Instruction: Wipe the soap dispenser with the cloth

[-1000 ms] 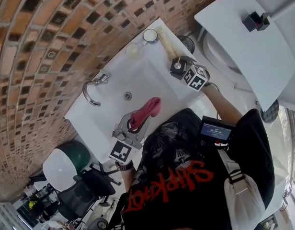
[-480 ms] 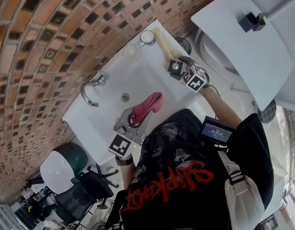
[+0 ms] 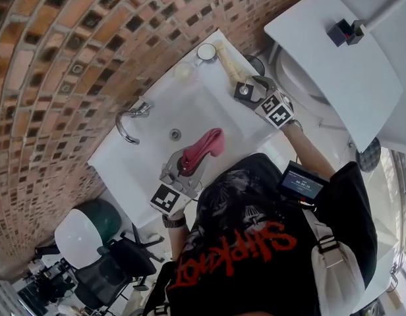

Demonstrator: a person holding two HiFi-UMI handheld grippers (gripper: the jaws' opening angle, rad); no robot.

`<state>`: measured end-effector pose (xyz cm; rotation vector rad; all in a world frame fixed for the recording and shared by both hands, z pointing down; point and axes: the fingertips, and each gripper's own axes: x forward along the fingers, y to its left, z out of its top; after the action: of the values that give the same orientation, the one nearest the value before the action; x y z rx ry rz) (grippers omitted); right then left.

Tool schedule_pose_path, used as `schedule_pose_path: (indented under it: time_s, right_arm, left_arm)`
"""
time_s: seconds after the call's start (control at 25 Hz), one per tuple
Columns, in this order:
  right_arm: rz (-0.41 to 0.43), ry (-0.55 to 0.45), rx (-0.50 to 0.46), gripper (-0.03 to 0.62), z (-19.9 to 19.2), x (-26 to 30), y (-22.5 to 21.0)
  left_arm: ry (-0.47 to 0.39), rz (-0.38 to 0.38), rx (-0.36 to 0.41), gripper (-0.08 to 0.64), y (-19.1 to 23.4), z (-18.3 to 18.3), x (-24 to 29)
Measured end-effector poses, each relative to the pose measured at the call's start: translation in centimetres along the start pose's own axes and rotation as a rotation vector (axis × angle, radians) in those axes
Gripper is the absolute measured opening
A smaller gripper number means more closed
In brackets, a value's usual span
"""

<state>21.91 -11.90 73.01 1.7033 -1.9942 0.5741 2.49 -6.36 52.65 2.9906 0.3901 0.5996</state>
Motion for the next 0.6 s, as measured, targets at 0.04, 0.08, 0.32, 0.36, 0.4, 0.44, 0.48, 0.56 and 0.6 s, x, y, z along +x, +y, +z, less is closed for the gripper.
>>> schedule_pose_path:
  time_s: [0.04,0.08,0.32,0.36,0.4,0.44,0.48,0.56,0.6]
  right_arm:
    - [-0.012,-0.004,0.002,0.367,0.1,-0.5,-0.1]
    - [-0.025,-0.003,-0.003,0.367,0.1,-1.0,-0.1]
    - [-0.087,-0.025,-0.021,0.367,1.0,-4.7,-0.2]
    - [-0.1,-0.04,-0.013,0.367,1.3,-5.5,-0.3]
    - [-0.114,-0.057,-0.003,0.365,1.5,-6.4,-0.4]
    - [-0.128,-0.071,0.008,0.362,1.7,-7.2,-0.5]
    - [-0.139,-0.083,0.019,0.36,1.9,-8.1,-0.6]
    - [-0.155,-0.109,0.032,0.35,2.3,-10.0,-0.3]
    - [-0.152,-0.132,0.032,0.329,2.9,-10.8,0.0]
  left_arm:
    - [-0.006,-0.005,-0.002,0.052,0.0,0.0,-0.1]
    - [-0.013,-0.011,-0.006,0.052,-0.1,0.1,-0.2]
    - [-0.051,-0.032,-0.017,0.052,0.2,0.9,0.4]
    - [-0.057,-0.034,-0.012,0.052,0.1,1.1,0.7]
    - [-0.062,-0.036,-0.005,0.052,0.1,1.3,1.0]
    - [-0.065,-0.04,0.001,0.052,0.1,1.4,1.4]
    - [-0.067,-0.046,0.007,0.052,0.0,1.6,1.8]
    - [-0.074,-0.059,0.008,0.052,-0.2,2.0,2.8]
    - [-0.079,-0.063,0.005,0.052,-0.3,2.2,3.1]
